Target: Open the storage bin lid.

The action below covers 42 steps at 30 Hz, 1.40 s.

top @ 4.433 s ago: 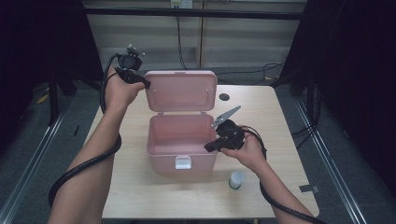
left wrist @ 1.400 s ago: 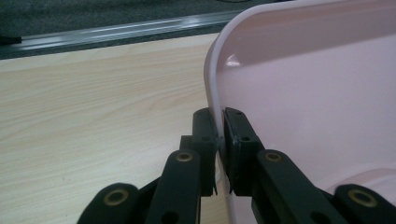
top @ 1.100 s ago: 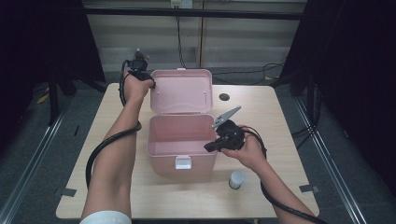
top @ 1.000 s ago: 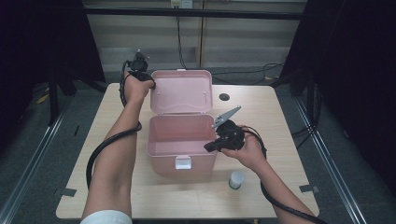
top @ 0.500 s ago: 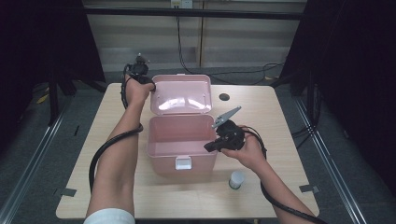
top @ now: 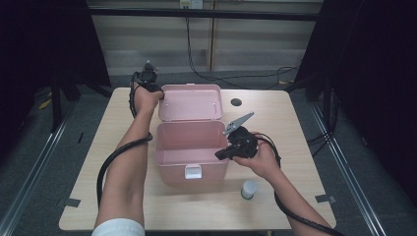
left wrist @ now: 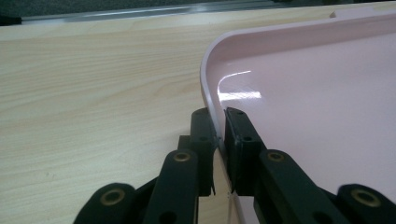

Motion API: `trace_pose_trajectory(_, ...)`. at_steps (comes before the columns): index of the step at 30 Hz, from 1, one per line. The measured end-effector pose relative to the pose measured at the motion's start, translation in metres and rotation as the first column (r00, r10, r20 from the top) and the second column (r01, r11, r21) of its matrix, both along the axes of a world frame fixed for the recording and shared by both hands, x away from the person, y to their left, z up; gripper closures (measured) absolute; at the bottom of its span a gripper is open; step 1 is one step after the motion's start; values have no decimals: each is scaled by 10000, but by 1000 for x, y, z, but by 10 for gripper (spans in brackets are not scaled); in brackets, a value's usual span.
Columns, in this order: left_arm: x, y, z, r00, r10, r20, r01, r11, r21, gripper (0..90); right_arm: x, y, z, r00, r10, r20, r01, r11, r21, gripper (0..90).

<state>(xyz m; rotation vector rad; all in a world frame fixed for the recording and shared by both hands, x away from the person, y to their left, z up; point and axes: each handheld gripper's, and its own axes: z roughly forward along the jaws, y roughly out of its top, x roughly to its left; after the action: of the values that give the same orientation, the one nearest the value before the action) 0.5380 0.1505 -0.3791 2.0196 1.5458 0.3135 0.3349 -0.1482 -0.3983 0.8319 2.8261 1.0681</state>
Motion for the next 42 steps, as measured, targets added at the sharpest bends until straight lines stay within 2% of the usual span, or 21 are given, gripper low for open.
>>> trace_pose_trajectory(12, -2, 3, -10, 9998, 130, -155, -132, 9998, -140, 814, 0, 0, 0, 10000, 4, 15, -4, 10000, 16, 900)
trace_pose_trajectory(29, -6, 6, -18, 9997, 212, -138, -215, 9995, -248, 797, 0, 0, 0, 10000, -31, 48, 31, 10000, -41, 900)
trace_pose_trajectory(42, -8, 7, -20, 9998, 2, -193, -8, 9994, -346, 767, 0, 0, 0, 10000, -61, 38, 61, 10000, -58, 900)
